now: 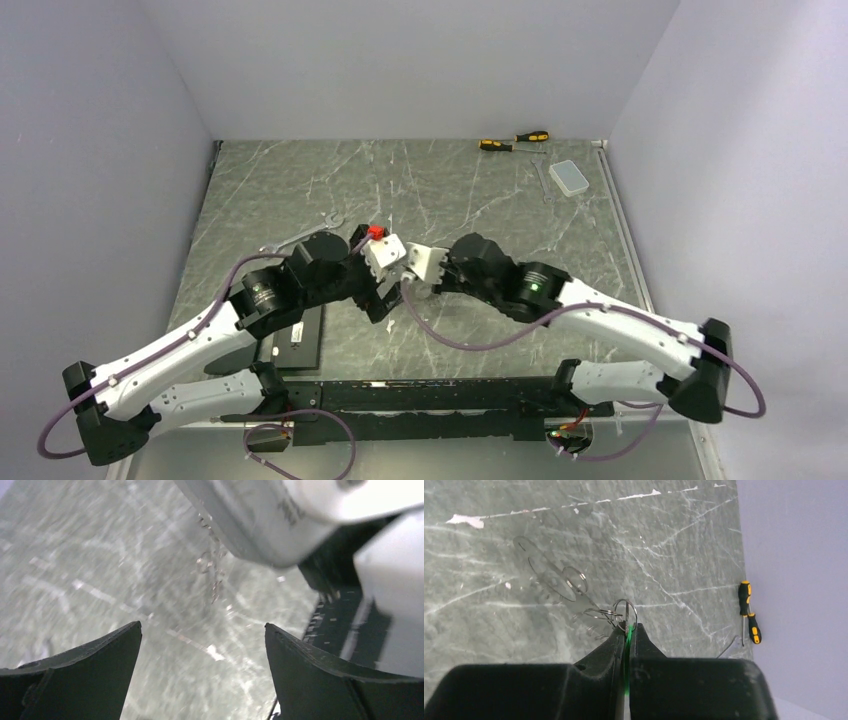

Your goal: Put the keys on the keyring

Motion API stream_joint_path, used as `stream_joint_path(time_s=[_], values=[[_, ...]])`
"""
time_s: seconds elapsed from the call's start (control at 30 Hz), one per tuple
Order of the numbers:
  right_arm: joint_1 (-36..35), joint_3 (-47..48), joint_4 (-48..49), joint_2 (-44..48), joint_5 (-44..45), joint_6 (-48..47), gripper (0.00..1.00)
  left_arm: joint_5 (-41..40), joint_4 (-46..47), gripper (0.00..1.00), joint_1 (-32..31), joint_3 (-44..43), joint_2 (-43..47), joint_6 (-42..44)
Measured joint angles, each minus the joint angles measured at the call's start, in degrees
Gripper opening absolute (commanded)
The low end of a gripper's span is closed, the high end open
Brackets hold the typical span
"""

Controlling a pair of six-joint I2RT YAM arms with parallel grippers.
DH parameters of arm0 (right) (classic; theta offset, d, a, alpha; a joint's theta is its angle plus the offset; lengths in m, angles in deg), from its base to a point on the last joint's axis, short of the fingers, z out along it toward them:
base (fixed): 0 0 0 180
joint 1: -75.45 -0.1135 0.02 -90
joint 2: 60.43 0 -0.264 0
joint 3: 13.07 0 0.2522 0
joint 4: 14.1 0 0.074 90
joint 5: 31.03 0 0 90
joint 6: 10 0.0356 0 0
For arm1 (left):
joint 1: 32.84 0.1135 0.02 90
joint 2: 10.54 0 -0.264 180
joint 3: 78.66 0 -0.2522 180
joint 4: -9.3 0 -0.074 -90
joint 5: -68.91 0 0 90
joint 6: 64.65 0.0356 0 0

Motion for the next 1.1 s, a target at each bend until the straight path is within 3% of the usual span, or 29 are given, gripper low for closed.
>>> stream_joint_path(time_s=[0.23,0.43,0.57,0.7,0.9,1.1], values=[[-0.2,10.0,1.8,-14.9,1.4,2.3,0.0,-19.2,-4.9,0.95,0.2,0.0,2.0,0.5],[-2.2,23.7,2.6,-26.3,-0.9,4.6,0.0,-34.3,-5.9,0.96,0.8,0.1,11.0,-0.9],[-1.1,29.7,5.7,-34.1,-2.9,11.4,0.0,-40.3,-5.5,0.97,0.0,0.5,18.4,-0.8],[5.5,27.5,7.1,-38.8,-7.6,19.4,0.0,-44.0,-5.6,0.97,-1.0,1.6,22.8,-0.8],[17.2,19.0,7.4,-40.7,-10.5,24.2,0.0,-45.8,-5.9,0.96,-1.5,1.7,21.6,-0.8],[19.9,17.0,7.1,-44.8,-6.8,22.2,0.0,-45.8,-6.6,0.95,-1.6,1.7,18.1,-0.8]])
